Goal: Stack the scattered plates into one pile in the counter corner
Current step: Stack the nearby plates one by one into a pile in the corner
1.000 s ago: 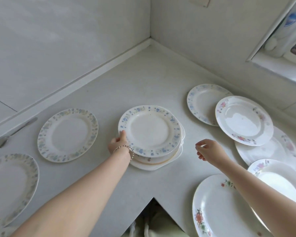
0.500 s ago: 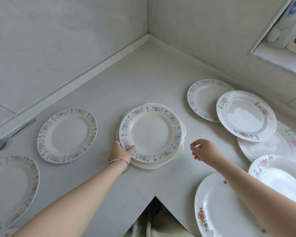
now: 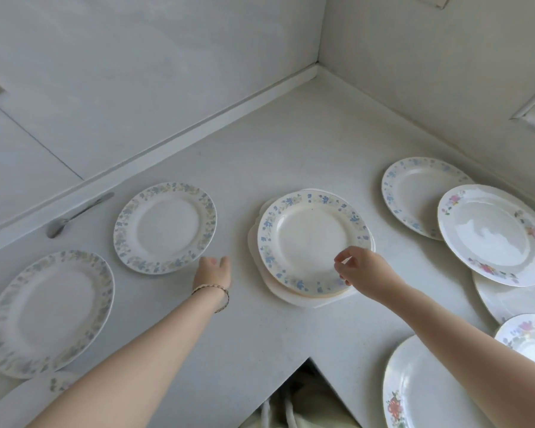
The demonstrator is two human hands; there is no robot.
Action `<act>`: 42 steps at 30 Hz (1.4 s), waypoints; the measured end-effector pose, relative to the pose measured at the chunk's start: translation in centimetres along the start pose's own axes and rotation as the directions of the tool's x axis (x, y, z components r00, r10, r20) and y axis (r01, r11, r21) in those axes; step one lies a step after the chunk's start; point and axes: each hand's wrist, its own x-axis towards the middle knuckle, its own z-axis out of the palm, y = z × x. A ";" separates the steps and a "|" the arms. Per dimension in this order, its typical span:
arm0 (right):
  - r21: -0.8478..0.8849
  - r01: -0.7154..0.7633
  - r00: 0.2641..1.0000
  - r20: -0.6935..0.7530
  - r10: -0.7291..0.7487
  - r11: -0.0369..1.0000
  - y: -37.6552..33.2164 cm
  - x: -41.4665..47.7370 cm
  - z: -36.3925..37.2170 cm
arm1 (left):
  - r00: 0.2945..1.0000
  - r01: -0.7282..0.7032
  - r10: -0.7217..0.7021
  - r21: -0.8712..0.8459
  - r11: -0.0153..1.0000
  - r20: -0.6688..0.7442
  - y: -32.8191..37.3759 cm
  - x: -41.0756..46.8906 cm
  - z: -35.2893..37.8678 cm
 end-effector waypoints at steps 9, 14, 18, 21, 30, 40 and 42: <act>-0.184 0.133 0.987 0.116 -0.113 0.974 -7.6 2.3 4.4 | 0.944 0.313 -0.287 -0.715 0.626 0.163 -2.0 4.2 -10.4; -0.215 0.147 0.982 0.151 -0.116 0.965 -8.8 2.2 5.4 | 0.933 0.298 -0.310 -0.878 0.375 0.185 -0.9 5.2 -10.5; -0.209 0.112 0.990 0.111 -0.090 0.972 -7.9 2.5 4.6 | 0.944 0.247 -0.292 -0.915 0.318 0.153 -0.6 5.8 -10.1; -0.169 0.087 0.993 0.089 -0.073 0.982 -6.2 2.4 3.5 | 0.956 0.198 -0.283 -0.889 0.414 0.081 -0.1 6.1 -10.4; -0.006 -0.027 0.992 -0.120 0.026 1.000 0.1 2.1 -1.7 | 0.990 0.138 -0.063 -0.744 0.654 0.128 2.6 -1.8 -8.0; 0.089 -0.133 0.973 -0.178 0.147 0.987 5.9 -0.1 -3.8 | 0.953 0.145 0.036 -0.557 0.818 0.301 4.4 -7.1 2.1; 0.101 -0.133 0.973 -0.176 0.149 0.986 5.8 -0.1 -3.8 | 0.947 0.179 0.009 -0.548 0.817 0.322 4.1 -7.0 3.1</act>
